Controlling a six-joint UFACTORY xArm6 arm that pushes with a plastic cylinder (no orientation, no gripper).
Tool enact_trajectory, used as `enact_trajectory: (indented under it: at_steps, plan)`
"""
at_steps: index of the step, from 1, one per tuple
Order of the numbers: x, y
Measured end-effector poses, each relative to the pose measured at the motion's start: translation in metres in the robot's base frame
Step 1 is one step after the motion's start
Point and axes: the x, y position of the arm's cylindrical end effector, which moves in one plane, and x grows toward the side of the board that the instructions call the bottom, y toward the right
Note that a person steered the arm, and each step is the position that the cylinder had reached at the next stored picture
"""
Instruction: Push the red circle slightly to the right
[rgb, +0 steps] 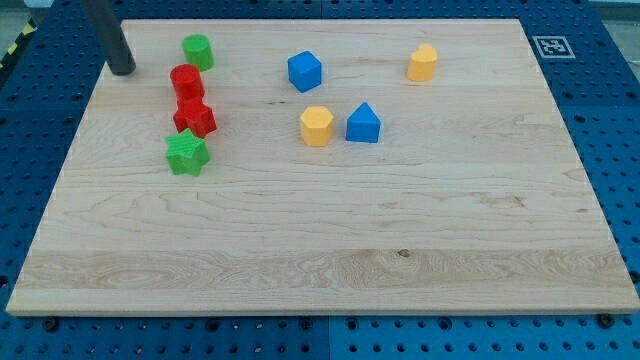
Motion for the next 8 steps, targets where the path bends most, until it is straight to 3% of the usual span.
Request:
enact_trajectory:
  at_steps: [6, 8]
  plan:
    - [0.028, 0.086]
    - [0.03, 0.041]
